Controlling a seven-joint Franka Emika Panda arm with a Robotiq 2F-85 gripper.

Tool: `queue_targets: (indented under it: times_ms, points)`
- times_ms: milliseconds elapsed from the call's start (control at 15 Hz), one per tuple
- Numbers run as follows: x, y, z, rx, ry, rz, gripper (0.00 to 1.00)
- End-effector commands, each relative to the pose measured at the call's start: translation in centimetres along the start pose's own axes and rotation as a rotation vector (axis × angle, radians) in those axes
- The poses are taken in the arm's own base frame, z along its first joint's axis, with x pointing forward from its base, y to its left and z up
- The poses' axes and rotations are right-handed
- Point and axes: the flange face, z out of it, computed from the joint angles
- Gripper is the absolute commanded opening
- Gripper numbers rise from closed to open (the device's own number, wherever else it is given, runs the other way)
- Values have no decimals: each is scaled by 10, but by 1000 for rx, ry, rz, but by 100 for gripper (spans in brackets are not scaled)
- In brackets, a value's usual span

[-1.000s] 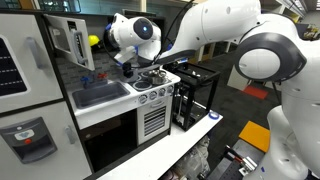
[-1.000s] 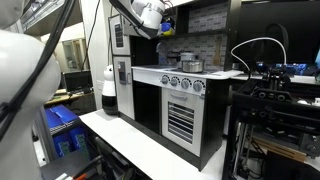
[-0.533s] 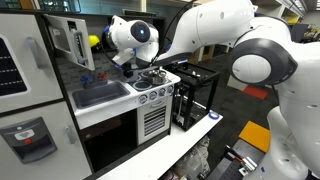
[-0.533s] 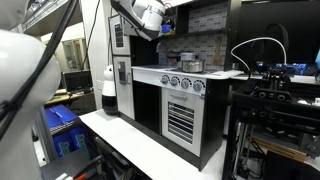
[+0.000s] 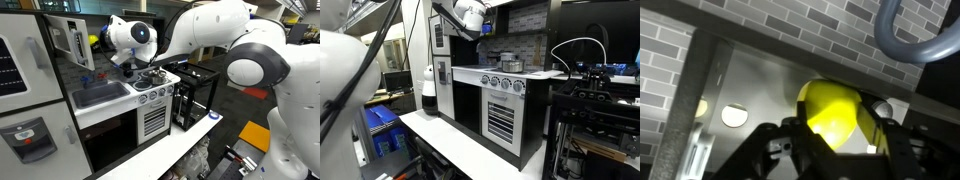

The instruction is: Open the oven door and remove the yellow object.

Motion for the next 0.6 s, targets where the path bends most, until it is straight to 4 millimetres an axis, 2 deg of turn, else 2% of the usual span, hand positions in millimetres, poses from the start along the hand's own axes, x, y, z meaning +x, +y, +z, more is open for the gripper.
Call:
queue_targets:
  times_ms: [0,200,533]
  points:
    - [3,1,5,13,43,-13,24]
    - [5,2,6,16,58,-18,2]
    - [16,8,6,-24,83,-42,0]
